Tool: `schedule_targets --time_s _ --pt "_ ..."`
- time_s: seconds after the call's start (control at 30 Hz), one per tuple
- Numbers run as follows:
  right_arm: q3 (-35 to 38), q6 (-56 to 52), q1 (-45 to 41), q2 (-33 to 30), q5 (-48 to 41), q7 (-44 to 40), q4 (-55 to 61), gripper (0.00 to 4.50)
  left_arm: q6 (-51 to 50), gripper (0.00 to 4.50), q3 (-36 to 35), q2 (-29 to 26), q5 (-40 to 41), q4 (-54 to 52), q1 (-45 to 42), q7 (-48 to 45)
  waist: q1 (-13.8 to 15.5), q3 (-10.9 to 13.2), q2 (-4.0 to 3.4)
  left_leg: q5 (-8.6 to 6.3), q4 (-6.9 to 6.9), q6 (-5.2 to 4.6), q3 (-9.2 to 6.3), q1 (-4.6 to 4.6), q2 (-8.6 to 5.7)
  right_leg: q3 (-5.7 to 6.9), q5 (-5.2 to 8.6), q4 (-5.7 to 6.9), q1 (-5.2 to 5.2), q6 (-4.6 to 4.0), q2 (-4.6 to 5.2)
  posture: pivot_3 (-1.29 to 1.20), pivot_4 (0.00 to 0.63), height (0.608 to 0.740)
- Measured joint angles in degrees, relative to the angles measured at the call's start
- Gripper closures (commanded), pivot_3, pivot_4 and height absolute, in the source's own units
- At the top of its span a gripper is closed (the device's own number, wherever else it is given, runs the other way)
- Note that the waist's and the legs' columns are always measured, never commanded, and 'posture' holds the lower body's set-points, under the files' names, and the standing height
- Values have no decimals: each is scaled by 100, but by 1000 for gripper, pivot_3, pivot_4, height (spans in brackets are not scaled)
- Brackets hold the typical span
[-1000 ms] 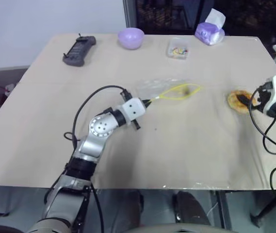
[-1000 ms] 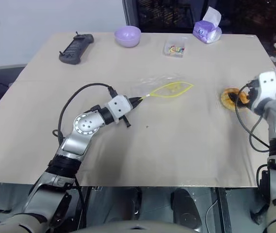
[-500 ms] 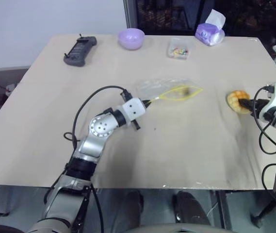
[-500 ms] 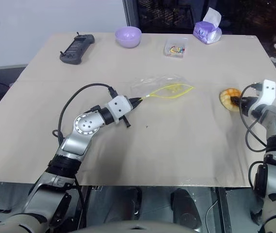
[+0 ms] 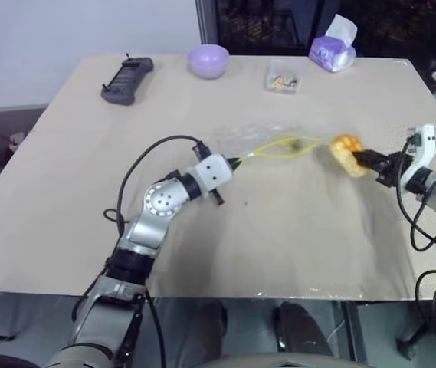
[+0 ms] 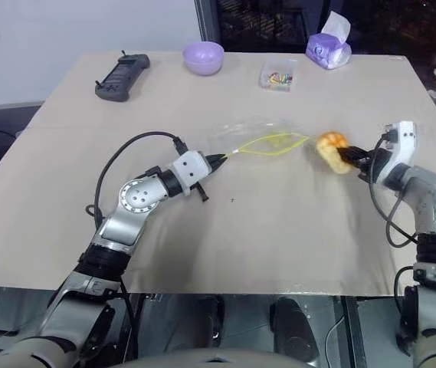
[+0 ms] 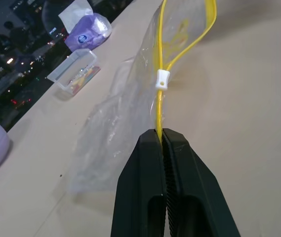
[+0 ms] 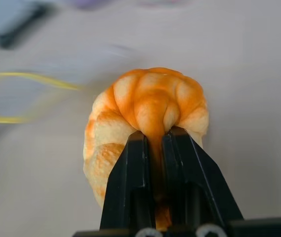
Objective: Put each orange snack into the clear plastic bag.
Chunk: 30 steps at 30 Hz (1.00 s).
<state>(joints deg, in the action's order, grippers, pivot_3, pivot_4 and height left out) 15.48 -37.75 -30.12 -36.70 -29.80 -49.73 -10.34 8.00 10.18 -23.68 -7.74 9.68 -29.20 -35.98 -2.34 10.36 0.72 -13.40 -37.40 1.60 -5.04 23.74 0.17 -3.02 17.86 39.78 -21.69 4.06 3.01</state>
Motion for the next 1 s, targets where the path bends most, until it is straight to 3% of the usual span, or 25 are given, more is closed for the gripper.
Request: schedule_targets --time_s 0.1,0.33,0.8,1.0 --pt "-232 -228 38 1 -281 -279 626 4468 3 4500 13 -3 -14 0 -3 0 2 0 0 0 -1 0 -1 -2 -1 0 0 3 0 0 0 0 150 740" --pt "-785 -214 0 41 -324 -571 819 4468 3 4500 109 31 -55 0 -39 12 3 0 0 0 -2 0 -3 -1 -1 2 0 3 -1 0 0 0 150 740" --pt "-195 -58 93 -457 -1048 -1304 1152 4468 3 4500 114 31 -119 0 -23 74 19 0 0 0 -2 0 -3 0 -1 2 0 1 0 0 0 0 150 740" --pt "-850 7 126 -535 -523 -1204 1230 4468 12 4500 149 60 -120 1 -30 75 -1 0 1 0 -2 0 -2 -4 1 2 0 6 0 0 -1 0 150 740"
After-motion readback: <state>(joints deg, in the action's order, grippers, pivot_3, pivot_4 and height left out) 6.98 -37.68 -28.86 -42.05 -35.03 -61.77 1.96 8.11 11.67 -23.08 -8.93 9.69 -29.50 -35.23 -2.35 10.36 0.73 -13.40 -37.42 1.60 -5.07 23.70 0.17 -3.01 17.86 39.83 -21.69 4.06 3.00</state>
